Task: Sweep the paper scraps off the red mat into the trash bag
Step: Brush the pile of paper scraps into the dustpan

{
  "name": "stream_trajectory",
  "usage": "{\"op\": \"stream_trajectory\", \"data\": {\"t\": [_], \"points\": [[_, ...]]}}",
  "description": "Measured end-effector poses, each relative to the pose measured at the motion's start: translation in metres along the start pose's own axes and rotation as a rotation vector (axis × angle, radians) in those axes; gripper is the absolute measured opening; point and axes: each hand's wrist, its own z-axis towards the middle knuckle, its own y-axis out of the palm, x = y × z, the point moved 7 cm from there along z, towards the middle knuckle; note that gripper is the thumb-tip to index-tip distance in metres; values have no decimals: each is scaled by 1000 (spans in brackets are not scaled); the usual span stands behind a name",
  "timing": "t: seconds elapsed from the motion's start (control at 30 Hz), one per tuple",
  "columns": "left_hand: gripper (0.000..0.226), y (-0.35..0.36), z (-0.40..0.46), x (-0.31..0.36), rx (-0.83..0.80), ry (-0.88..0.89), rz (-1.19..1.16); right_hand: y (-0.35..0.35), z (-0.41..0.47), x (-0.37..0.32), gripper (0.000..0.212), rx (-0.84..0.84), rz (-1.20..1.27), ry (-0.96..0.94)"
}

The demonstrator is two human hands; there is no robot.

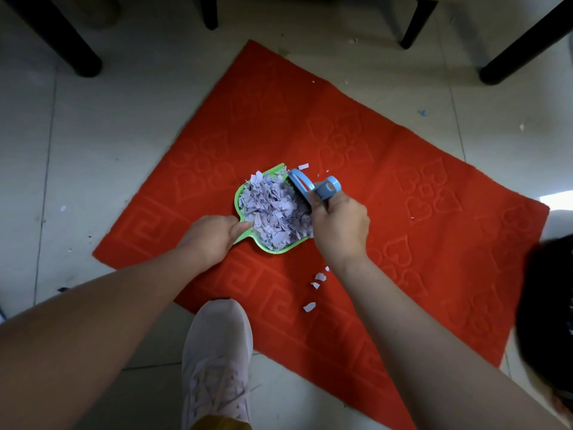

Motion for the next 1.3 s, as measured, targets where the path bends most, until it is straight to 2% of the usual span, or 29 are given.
{"op": "stream_trajectory", "data": {"t": [0.17, 0.27, 0.4, 0.53, 0.67, 0.83, 1.3], "points": [[51, -1, -1, 1, -4, -2, -3, -21, 11, 5, 34, 140, 79, -2], [52, -2, -1, -1, -14, -21, -19, -30, 33, 4, 33, 169, 98, 12], [52, -2, -1, 0, -17, -28, -15, -26, 54, -6, 30, 118, -26, 4], [52, -2, 0, -1, -17, -24, -12, 3, 45, -25, 29, -20, -166, -106], [52, -2, 0, -1, -4, -3, -16, 18, 25, -35, 23, -86, -175, -174], [52, 0, -1, -3, -5, -1, -36, 13, 14, -35, 17, -62, -137, -168], [51, 2, 1, -2, -28, -40, -14, 19, -12, -53, 25, -20, -131, -188]]}}
